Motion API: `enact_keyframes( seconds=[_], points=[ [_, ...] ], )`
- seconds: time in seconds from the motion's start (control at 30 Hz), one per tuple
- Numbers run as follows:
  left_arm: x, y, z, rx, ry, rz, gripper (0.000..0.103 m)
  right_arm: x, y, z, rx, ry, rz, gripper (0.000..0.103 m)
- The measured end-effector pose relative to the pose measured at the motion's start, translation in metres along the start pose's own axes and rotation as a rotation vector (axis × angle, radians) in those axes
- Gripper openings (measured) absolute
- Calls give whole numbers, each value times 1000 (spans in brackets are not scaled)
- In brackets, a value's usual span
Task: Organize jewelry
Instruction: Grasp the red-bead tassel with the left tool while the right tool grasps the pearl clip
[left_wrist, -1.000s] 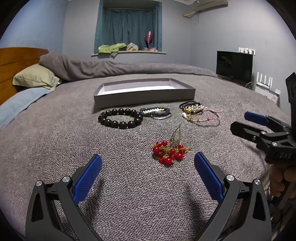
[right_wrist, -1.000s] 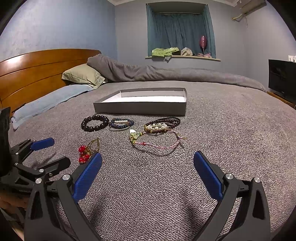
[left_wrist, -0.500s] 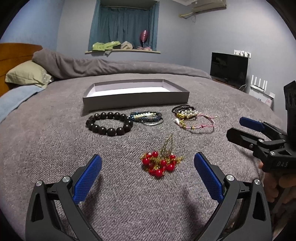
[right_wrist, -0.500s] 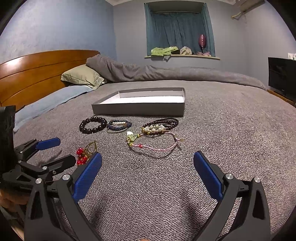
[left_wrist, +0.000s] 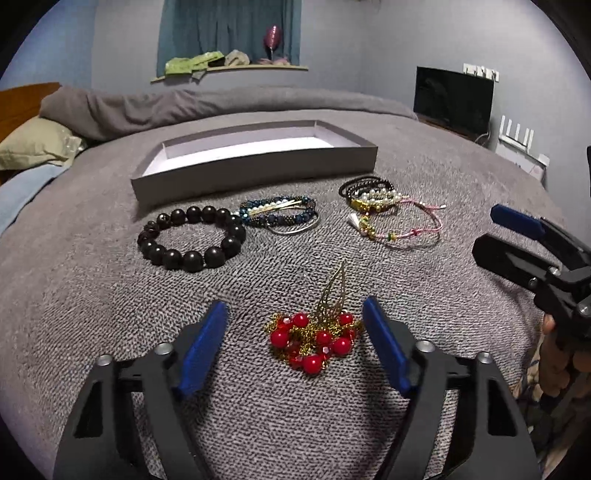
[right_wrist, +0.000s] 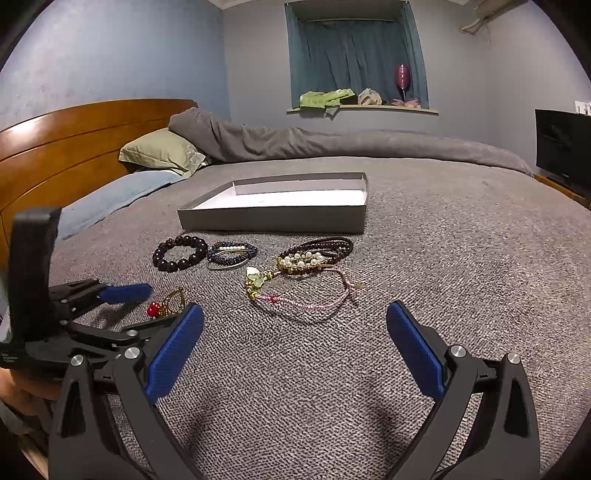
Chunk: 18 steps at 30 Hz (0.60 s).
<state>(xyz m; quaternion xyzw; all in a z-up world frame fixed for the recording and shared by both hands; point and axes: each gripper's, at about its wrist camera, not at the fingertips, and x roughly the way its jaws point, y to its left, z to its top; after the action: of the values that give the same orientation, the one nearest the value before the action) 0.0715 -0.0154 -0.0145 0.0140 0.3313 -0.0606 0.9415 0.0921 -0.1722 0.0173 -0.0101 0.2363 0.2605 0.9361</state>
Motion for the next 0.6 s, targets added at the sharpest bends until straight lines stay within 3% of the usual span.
enact_keyframes(
  seconds=[0.07,0.13,0.2,0.3,0.37,0.47,0.6],
  points=[
    [0,-1,-1,18,4,2,50,1,-1,3,2,1,3,98],
    [-2,-1,-1,29,8,-6,18,4,-1,8,-1,1,4,98],
    [-5,-2,-2,39,7,-30,11,8,-2,13,-5,4,5,98],
    [-11,-4,-3,49,-9,-45,10,16,-5,23,1,13,12,97],
    [-14,-2,-2,39,-21,-54,9,24,-7,30,-2,33,27,82],
    [-22,6,-1,14,-46,-56,8,40,-7,38,-26,76,37,71],
    [-32,13,1,5,-76,-45,8,63,-6,45,-58,135,46,65]
  ],
)
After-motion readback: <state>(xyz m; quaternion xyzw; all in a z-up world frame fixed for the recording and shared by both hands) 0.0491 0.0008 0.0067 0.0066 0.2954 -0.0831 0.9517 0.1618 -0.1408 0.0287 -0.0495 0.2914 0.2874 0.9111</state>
